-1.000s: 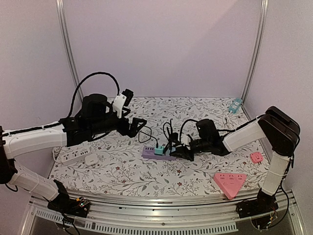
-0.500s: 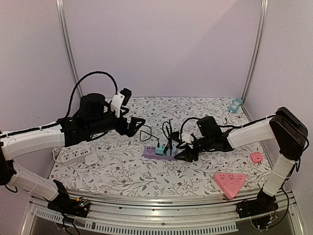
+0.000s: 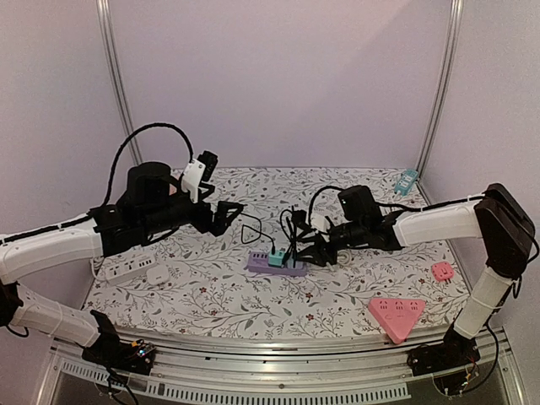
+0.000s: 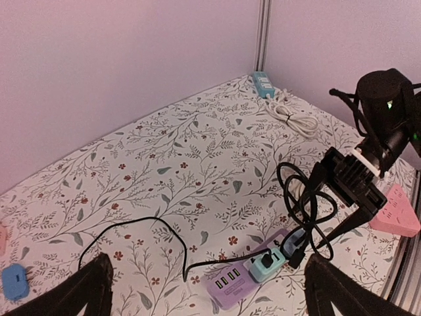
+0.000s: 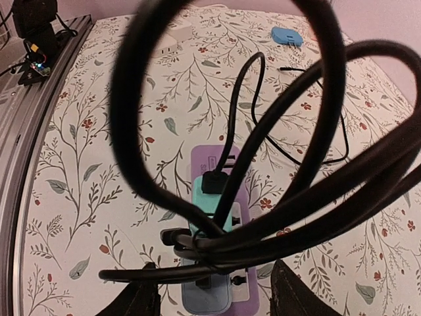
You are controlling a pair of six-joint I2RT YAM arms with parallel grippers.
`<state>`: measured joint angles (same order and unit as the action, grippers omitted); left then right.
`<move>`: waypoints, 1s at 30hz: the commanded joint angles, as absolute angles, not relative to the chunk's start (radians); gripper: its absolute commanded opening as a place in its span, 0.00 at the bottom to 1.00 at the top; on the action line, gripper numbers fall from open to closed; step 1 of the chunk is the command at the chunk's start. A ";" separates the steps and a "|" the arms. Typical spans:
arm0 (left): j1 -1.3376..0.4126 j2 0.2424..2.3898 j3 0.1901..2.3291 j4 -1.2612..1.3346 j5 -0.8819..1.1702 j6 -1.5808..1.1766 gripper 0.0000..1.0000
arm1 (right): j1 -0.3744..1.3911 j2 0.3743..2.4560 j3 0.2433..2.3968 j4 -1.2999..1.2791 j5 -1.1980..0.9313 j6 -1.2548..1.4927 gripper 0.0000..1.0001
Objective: Insert the plug
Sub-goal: Press the plug into the socket.
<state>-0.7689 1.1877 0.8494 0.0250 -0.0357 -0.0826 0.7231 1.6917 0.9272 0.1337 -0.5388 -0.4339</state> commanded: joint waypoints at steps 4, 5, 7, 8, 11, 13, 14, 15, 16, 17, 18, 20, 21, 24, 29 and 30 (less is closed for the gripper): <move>-0.756 1.248 0.866 -0.017 0.048 -0.097 0.91 | 0.730 1.781 0.959 0.068 -0.560 -0.481 0.50; -0.757 1.273 0.884 -0.045 0.067 -0.099 0.89 | 0.731 1.785 0.960 0.066 -0.559 -0.483 0.46; -0.761 1.321 0.914 -0.067 0.101 -0.094 0.87 | 0.731 1.800 0.962 0.067 -0.557 -0.484 0.35; -0.766 1.344 0.927 -0.077 0.108 -0.087 0.86 | 0.730 1.805 0.966 0.067 -0.558 -0.483 0.28; -0.788 1.406 0.978 -0.111 0.117 -0.055 0.81 | 0.730 1.826 0.975 0.069 -0.552 -0.481 0.17; -0.802 1.440 0.990 -0.109 0.132 -0.050 0.78 | 0.730 1.836 0.973 0.070 -0.554 -0.484 0.09; -0.807 1.453 0.991 -0.102 0.140 -0.051 0.77 | 0.729 1.840 0.970 0.071 -0.556 -0.487 0.06; -0.811 1.465 0.991 -0.094 0.147 -0.052 0.76 | 0.730 1.843 0.964 0.074 -0.556 -0.490 0.04; -0.816 1.478 0.991 -0.089 0.152 -0.052 0.74 | 0.731 1.852 0.956 0.079 -0.553 -0.496 0.02; -0.821 1.489 0.992 -0.085 0.154 -0.052 0.71 | 0.730 1.858 0.947 0.084 -0.546 -0.500 0.01; -0.826 1.501 0.992 -0.082 0.152 -0.052 0.69 | 0.732 1.861 0.934 0.092 -0.530 -0.503 0.00; -0.836 1.522 0.992 -0.081 0.148 -0.049 0.67 | 0.754 1.863 0.905 0.105 -0.461 -0.516 0.00; -0.840 1.530 0.989 -0.082 0.149 -0.048 0.67 | 0.769 1.860 0.884 0.116 -0.424 -0.528 0.00; -0.844 1.541 0.976 -0.084 0.147 -0.045 0.66 | 0.784 1.857 0.860 0.136 -0.384 -0.518 0.00; -0.841 1.500 0.945 -0.072 0.115 -0.039 0.66 | 0.788 1.892 0.857 0.092 -0.262 -0.500 0.00; -0.838 1.489 0.940 -0.072 0.106 -0.035 0.66 | 0.788 1.893 0.855 0.085 -0.257 -0.496 0.00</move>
<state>-0.8349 1.5314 0.9665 -0.0731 0.1307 -0.0536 0.7795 1.8133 0.9089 0.2554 -0.4278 -0.4976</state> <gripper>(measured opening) 0.659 0.221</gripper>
